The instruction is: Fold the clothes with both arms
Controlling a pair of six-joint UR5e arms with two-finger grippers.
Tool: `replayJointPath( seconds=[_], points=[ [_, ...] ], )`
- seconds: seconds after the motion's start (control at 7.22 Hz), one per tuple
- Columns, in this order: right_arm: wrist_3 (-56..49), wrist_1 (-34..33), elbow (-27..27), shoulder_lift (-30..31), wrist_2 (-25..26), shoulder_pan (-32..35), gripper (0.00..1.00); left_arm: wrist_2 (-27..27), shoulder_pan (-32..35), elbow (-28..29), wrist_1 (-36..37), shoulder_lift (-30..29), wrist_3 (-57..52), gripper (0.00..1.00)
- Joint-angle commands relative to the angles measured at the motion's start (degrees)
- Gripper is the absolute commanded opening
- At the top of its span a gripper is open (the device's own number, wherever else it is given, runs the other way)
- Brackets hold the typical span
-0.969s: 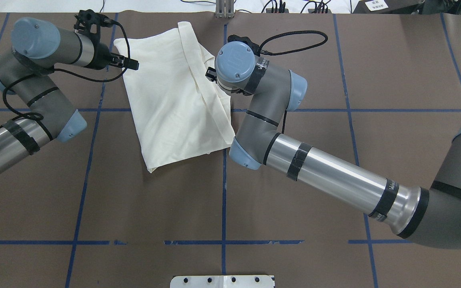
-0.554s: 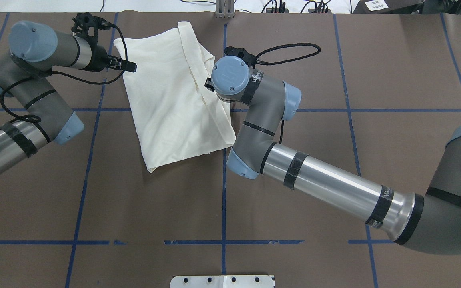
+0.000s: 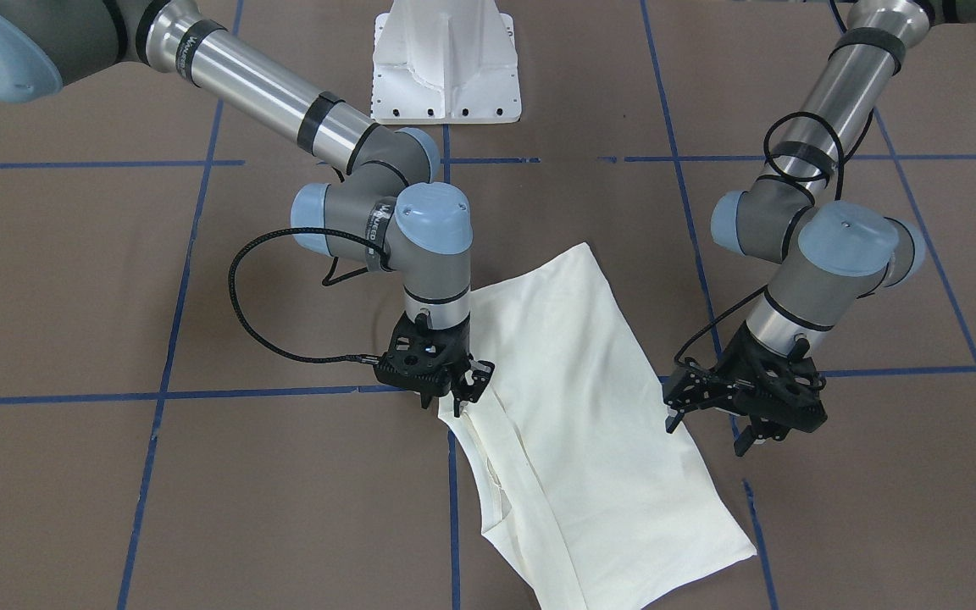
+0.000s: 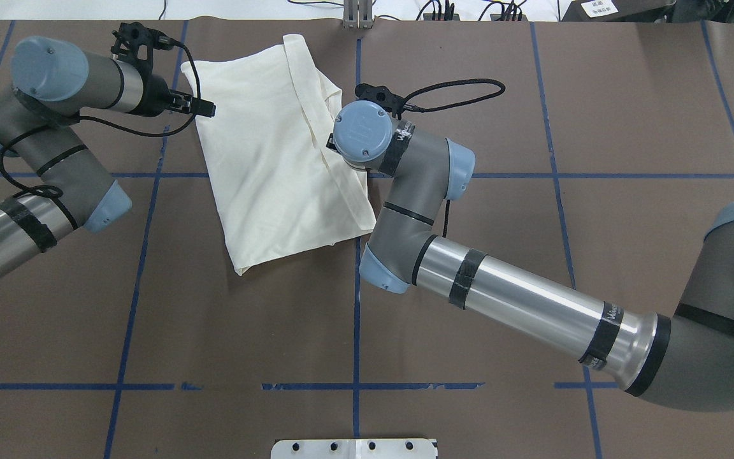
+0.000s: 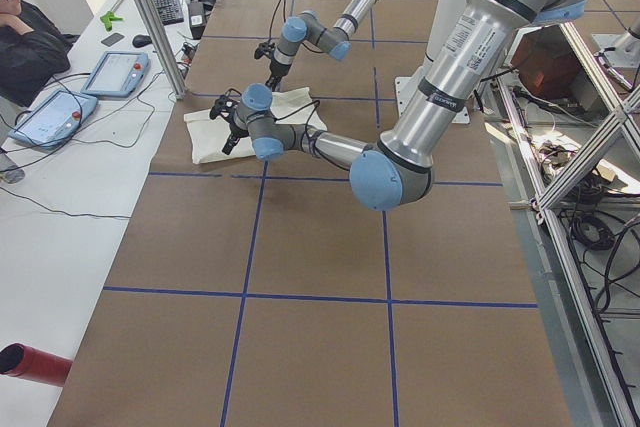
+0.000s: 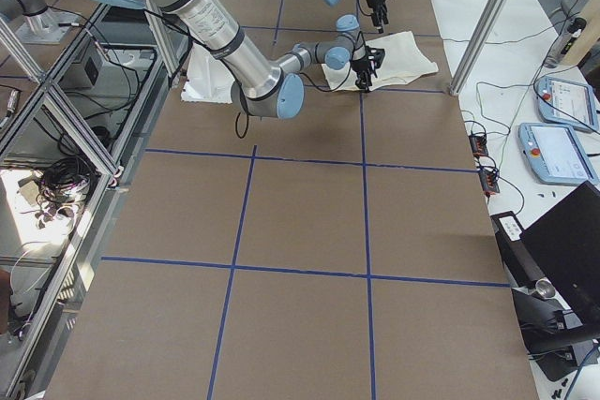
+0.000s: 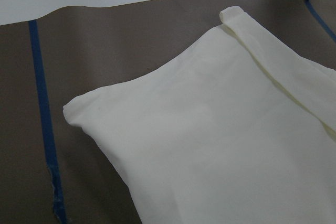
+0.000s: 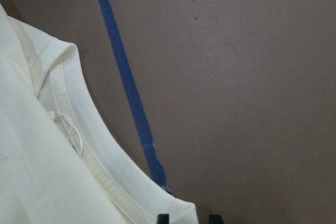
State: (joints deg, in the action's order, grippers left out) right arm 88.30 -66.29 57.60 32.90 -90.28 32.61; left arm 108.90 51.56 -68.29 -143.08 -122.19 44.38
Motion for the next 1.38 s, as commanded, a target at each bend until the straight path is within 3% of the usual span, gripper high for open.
replayJointPath(
  seconds=[0.0, 0.28, 0.42, 0.83, 1.11, 1.25],
  points=[
    [0.90, -0.07, 0.32, -0.12, 0.02, 0.00, 0.00, 0.00, -0.23, 0.00, -0.01, 0.02, 0.00, 1.00],
    [0.99, -1.38, 3.11, 0.49, -0.16, 0.00, 0.00, -0.09, -0.32, 0.00, -0.09, 0.02, 0.00, 1.00],
    [0.99, -3.56, 8.09, 3.54, -0.33, 0.00, 0.00, -0.09, -0.32, 0.00, -0.09, 0.20, 0.00, 1.00],
    [1.08, -3.94, 31.45, 23.28, 2.46, -3.67, 0.00, -0.09, -0.59, 0.00, -0.53, 0.28, 0.00, 1.00],
    [1.43, -3.85, 38.08, 29.65, 5.46, -6.41, 0.00, -0.09, -0.67, -0.09, -0.53, 0.29, 0.09, 1.00],
    [1.34, -3.85, 38.89, 30.98, 6.08, -6.77, 0.00, -0.09, -0.76, -0.09, -0.88, 0.29, 0.09, 1.00]
  ],
)
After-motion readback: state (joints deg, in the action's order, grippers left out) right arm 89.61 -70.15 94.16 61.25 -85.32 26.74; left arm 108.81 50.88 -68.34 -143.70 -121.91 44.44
